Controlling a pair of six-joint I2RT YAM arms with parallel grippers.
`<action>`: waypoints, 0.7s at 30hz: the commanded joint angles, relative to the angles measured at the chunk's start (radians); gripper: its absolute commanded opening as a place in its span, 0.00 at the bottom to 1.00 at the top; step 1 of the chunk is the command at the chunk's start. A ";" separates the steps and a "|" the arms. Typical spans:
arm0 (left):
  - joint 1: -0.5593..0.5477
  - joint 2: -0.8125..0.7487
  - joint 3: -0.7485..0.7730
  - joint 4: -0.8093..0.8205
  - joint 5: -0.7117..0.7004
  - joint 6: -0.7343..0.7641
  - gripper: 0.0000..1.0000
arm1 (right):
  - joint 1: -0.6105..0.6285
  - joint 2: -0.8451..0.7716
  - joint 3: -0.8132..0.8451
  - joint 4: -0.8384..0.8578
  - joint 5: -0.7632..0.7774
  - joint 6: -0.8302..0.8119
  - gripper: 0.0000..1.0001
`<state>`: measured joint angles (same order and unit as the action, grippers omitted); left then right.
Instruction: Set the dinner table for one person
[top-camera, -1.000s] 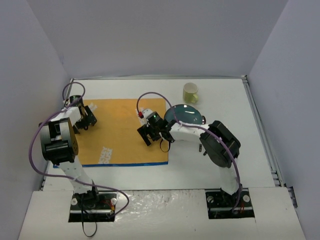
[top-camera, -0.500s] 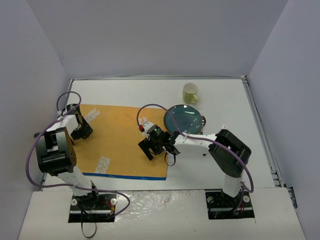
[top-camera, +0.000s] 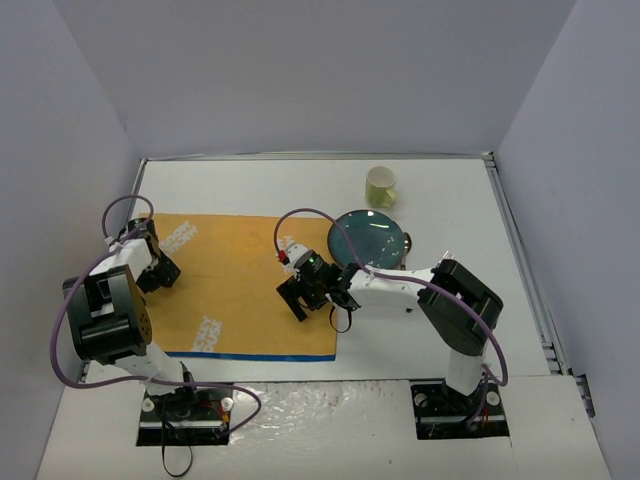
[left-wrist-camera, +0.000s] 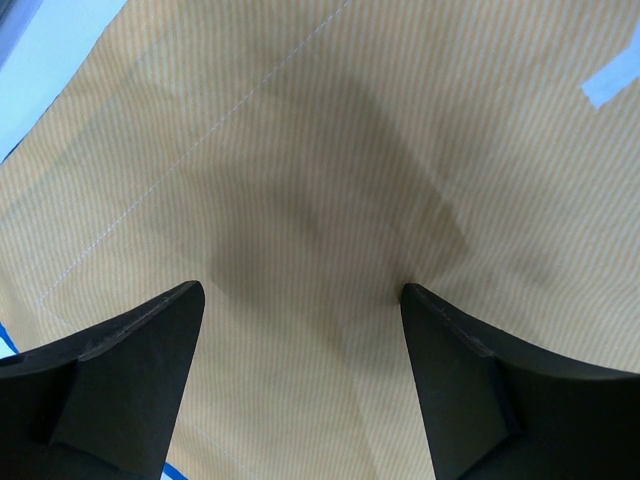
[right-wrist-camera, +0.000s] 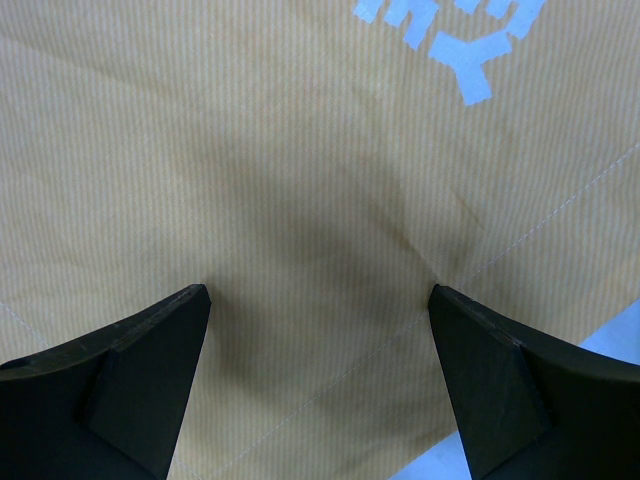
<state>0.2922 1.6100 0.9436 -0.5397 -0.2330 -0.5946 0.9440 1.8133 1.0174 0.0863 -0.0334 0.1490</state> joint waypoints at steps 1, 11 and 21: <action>0.014 -0.033 -0.051 -0.142 -0.031 -0.024 0.75 | -0.007 -0.016 -0.045 -0.171 -0.020 0.024 0.89; 0.010 -0.212 0.100 -0.157 -0.002 -0.002 0.79 | -0.013 -0.169 0.075 -0.187 0.018 0.004 0.96; -0.043 -0.268 0.108 0.044 0.193 0.127 0.81 | -0.210 -0.361 0.109 -0.136 0.059 0.107 1.00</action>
<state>0.2686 1.3550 1.0531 -0.5992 -0.1337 -0.5537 0.8627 1.5721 1.1251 -0.0996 -0.0081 0.1630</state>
